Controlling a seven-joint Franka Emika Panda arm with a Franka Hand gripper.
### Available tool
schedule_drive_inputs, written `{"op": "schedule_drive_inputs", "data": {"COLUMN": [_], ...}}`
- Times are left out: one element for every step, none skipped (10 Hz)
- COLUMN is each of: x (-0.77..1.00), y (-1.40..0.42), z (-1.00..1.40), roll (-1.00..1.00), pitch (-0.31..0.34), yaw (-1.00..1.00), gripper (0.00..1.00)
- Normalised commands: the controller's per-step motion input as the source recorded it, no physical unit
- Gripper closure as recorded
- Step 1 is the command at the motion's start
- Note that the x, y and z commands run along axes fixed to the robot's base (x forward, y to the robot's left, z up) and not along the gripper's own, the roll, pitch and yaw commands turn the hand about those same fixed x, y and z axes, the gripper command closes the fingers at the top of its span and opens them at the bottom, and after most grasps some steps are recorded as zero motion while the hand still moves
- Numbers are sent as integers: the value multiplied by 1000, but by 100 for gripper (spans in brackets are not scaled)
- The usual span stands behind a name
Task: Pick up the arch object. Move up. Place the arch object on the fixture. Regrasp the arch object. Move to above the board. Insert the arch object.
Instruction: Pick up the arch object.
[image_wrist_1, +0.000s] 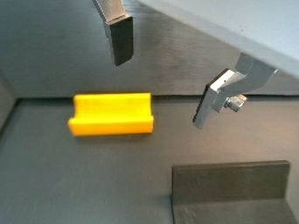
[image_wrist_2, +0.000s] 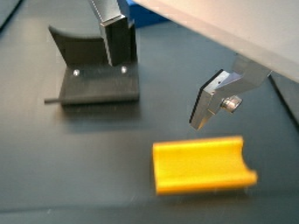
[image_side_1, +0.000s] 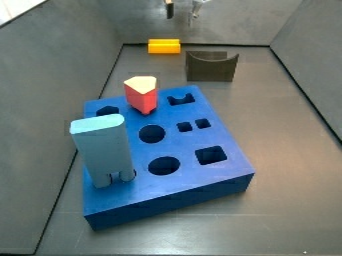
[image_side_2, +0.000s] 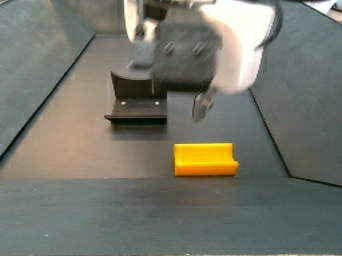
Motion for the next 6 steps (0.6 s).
{"op": "schedule_drive_inputs", "data": {"x": [23, 0, 0, 0, 0, 0], "y": [0, 0, 0, 0, 0, 0], "z": [-357, -371, -214, -31, -203, -314], "roll": [0, 0, 271, 164, 0, -270], "pitch": [-66, -51, -50, -113, -20, 211], "yaw": [-1000, -1000, -880, -920, -1000, -743], "gripper": [0, 0, 0, 0, 0, 0]}}
